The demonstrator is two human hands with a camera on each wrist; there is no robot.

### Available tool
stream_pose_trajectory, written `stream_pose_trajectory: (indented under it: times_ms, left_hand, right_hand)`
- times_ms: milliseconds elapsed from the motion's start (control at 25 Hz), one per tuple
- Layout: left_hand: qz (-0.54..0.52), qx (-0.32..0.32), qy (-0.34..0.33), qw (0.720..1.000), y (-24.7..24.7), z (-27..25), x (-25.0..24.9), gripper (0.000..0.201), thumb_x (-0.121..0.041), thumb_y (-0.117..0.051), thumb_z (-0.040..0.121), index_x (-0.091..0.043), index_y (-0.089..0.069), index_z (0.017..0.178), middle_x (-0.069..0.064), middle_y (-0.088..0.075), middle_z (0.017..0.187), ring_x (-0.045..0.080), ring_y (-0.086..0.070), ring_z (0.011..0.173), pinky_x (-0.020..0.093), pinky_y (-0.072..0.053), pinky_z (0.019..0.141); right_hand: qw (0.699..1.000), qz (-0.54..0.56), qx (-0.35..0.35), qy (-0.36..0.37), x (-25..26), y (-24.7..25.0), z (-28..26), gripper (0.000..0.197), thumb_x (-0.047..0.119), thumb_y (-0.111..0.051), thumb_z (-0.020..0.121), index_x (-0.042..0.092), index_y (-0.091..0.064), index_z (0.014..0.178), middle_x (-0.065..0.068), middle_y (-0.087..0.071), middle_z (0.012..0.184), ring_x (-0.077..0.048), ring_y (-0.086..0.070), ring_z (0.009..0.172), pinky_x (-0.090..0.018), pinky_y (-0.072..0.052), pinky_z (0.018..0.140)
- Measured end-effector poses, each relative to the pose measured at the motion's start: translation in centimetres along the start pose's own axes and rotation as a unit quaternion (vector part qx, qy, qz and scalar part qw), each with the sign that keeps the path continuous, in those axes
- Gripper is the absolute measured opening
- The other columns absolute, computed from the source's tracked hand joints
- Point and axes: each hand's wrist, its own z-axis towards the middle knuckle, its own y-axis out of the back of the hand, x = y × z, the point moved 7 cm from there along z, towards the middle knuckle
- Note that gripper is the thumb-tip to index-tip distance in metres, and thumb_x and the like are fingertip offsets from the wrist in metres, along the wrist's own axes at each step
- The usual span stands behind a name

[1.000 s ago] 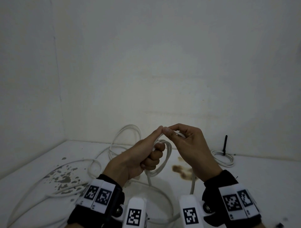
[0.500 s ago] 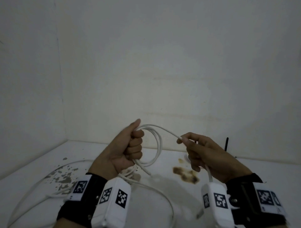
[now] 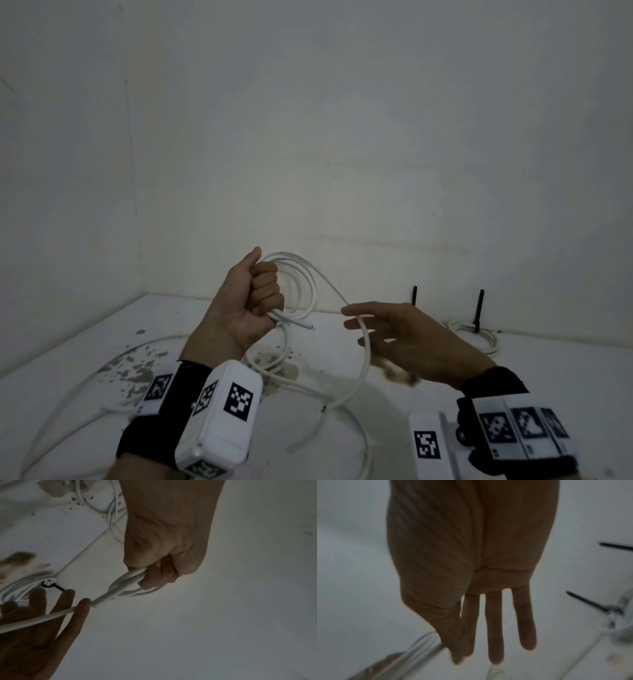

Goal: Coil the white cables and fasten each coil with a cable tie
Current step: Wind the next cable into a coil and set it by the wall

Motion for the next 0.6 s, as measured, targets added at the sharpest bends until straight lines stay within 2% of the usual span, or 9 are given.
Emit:
stream_pose_trajectory:
  times_ms: [40, 120, 200, 280, 360, 400, 480, 560, 600]
  left_hand:
    - [-0.020, -0.004, 0.000, 1.000, 0.2, 0.2, 0.1, 0.063, -0.041, -0.032, 0.103, -0.019, -0.035, 0.045, -0.010, -0.006, 0.046, 0.010, -0.001, 0.037, 0.017, -0.015, 0.024]
    - [-0.054, -0.010, -0.001, 0.998, 0.8, 0.4, 0.3, 0.061, -0.041, -0.032, 0.104, -0.018, -0.035, 0.048, -0.007, -0.014, 0.036, 0.010, -0.004, 0.034, 0.017, -0.017, 0.025]
    - [-0.095, -0.009, -0.004, 0.995, 1.0, 0.6, 0.5, 0.061, -0.043, -0.032, 0.105, -0.017, -0.035, 0.050, -0.005, -0.023, 0.035, 0.009, -0.014, 0.027, 0.018, -0.021, 0.026]
    - [-0.143, -0.016, -0.025, 0.989, 0.9, 0.9, 0.5, 0.065, -0.048, -0.031, 0.104, -0.016, -0.036, 0.047, -0.005, -0.025, 0.037, 0.008, -0.024, 0.026, 0.019, -0.025, 0.028]
    - [-0.164, -0.033, -0.054, 0.984, 0.6, 1.2, 0.6, 0.070, -0.054, -0.031, 0.101, -0.016, -0.034, 0.043, -0.005, -0.025, 0.036, 0.009, -0.026, 0.027, 0.017, -0.026, 0.030]
    - [-0.162, -0.044, -0.066, 0.984, 0.3, 1.3, 0.8, 0.071, -0.056, -0.030, 0.100, -0.016, -0.033, 0.042, -0.005, -0.026, 0.036, 0.009, -0.026, 0.027, 0.015, -0.026, 0.031]
    - [-0.152, -0.066, -0.083, 0.983, 0.0, 1.3, 1.1, 0.071, -0.060, -0.033, 0.098, -0.016, -0.035, 0.042, -0.005, -0.030, 0.037, 0.008, -0.032, 0.028, 0.014, -0.030, 0.033]
    - [-0.130, -0.084, -0.101, 0.983, -0.1, 0.9, 1.4, 0.066, -0.061, -0.038, 0.096, -0.015, -0.040, 0.048, -0.003, -0.040, 0.042, 0.009, -0.043, 0.034, 0.015, -0.040, 0.037]
    - [-0.111, -0.090, -0.107, 0.984, -0.3, 0.7, 1.5, 0.063, -0.061, -0.041, 0.095, -0.015, -0.042, 0.052, -0.002, -0.044, 0.045, 0.009, -0.049, 0.037, 0.017, -0.045, 0.040]
  right_hand:
    - [0.998, -0.053, -0.017, 0.019, 0.3, 0.0, 0.1, 0.039, 0.016, -0.071, 0.091, 0.036, -0.067, 0.124, 0.012, -0.072, 0.117, 0.002, -0.069, 0.098, -0.034, -0.056, 0.093]
    - [0.989, -0.131, -0.055, 0.038, 0.8, 0.3, 0.2, 0.039, 0.039, -0.082, 0.077, 0.043, -0.072, 0.115, 0.021, -0.067, 0.119, 0.015, -0.062, 0.094, -0.018, -0.053, 0.087]
    - [0.984, -0.136, -0.093, 0.072, 1.7, 0.5, 0.1, 0.035, 0.042, -0.087, 0.067, 0.043, -0.077, 0.101, 0.024, -0.062, 0.122, 0.019, -0.056, 0.098, -0.008, -0.046, 0.079]
    - [0.980, -0.070, -0.144, 0.122, 2.6, 0.2, 0.1, 0.029, 0.034, -0.092, 0.061, 0.033, -0.081, 0.088, 0.017, -0.070, 0.111, 0.009, -0.065, 0.092, -0.013, -0.051, 0.072]
    - [0.969, -0.005, -0.196, 0.150, 3.4, -0.7, 0.4, 0.024, 0.028, -0.094, 0.059, 0.023, -0.082, 0.079, 0.009, -0.076, 0.087, -0.005, -0.070, 0.067, -0.020, -0.054, 0.057]
    - [0.959, -0.020, -0.225, 0.170, 4.0, -1.2, 0.4, 0.023, 0.030, -0.094, 0.060, 0.021, -0.082, 0.077, 0.008, -0.074, 0.079, -0.008, -0.068, 0.059, -0.023, -0.054, 0.051]
    - [0.925, -0.140, -0.284, 0.210, 5.3, -2.3, 0.4, 0.023, 0.039, -0.091, 0.064, 0.024, -0.081, 0.077, 0.009, -0.065, 0.071, -0.009, -0.058, 0.053, -0.028, -0.050, 0.046]
    - [0.889, -0.238, -0.325, 0.218, 6.0, -3.0, 0.0, 0.023, 0.046, -0.088, 0.065, 0.029, -0.080, 0.078, 0.008, -0.051, 0.072, -0.010, -0.048, 0.062, -0.026, -0.042, 0.046]
    - [0.883, -0.251, -0.332, 0.216, 6.1, -3.2, -0.1, 0.023, 0.047, -0.087, 0.065, 0.029, -0.080, 0.079, 0.007, -0.047, 0.074, -0.012, -0.046, 0.068, -0.025, -0.041, 0.049]
